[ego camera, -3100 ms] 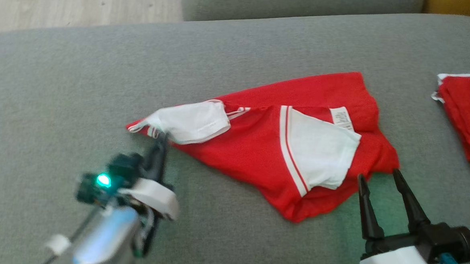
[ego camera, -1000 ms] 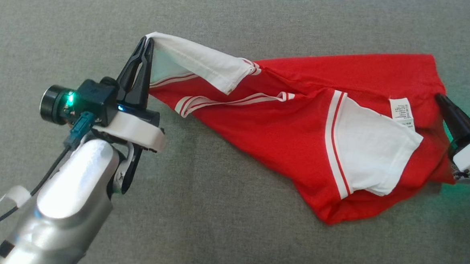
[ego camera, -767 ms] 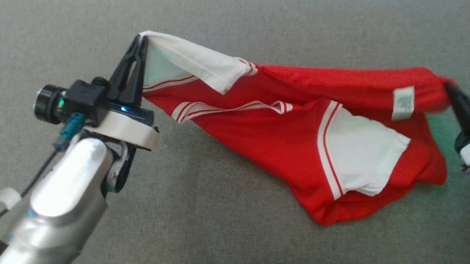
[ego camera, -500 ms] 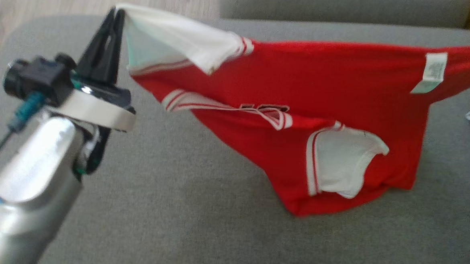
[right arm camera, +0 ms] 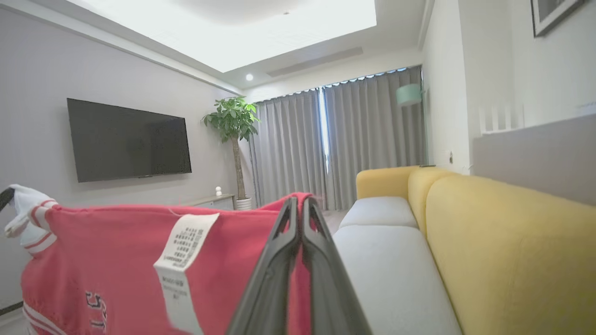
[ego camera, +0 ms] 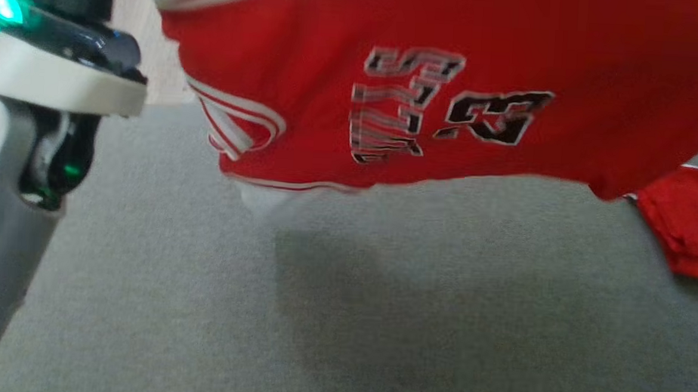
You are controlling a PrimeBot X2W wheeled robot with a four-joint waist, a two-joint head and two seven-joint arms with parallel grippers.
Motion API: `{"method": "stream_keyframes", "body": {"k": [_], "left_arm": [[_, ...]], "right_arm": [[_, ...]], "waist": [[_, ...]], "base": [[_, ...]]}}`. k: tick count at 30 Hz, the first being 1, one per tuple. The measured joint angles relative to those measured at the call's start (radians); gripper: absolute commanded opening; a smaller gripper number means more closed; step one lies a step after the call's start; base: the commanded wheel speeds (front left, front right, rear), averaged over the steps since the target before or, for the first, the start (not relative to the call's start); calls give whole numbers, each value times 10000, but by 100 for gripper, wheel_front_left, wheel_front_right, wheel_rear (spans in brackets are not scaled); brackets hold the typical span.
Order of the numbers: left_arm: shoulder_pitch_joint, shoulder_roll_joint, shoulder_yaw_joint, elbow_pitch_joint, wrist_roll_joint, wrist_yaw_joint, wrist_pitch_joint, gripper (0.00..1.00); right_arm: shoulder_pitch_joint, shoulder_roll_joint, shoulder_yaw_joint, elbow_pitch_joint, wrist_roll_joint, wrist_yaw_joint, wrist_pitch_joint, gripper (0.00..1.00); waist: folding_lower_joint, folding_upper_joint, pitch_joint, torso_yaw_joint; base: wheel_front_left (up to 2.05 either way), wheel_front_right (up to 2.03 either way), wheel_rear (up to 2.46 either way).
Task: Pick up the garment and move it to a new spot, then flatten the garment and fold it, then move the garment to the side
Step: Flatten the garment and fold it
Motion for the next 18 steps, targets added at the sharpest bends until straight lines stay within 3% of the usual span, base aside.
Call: {"method": "stream_keyframes", "body": {"k": [9, 18], "left_arm": [[-1138, 115, 485, -414, -560, 169, 763, 0], [-3067, -867, -205, 2702, -581, -276, 1313, 0]], "right_arm": [[-1764, 123, -69, 52, -1045, 0, 899, 0], [-4031, 1756, 1592, 2320, -2297, 0, 1438, 0]], "waist": [[0, 0, -235, -221], [3, 0, 606, -16]], "base": [[0, 0, 0], [0, 0, 0]]}}
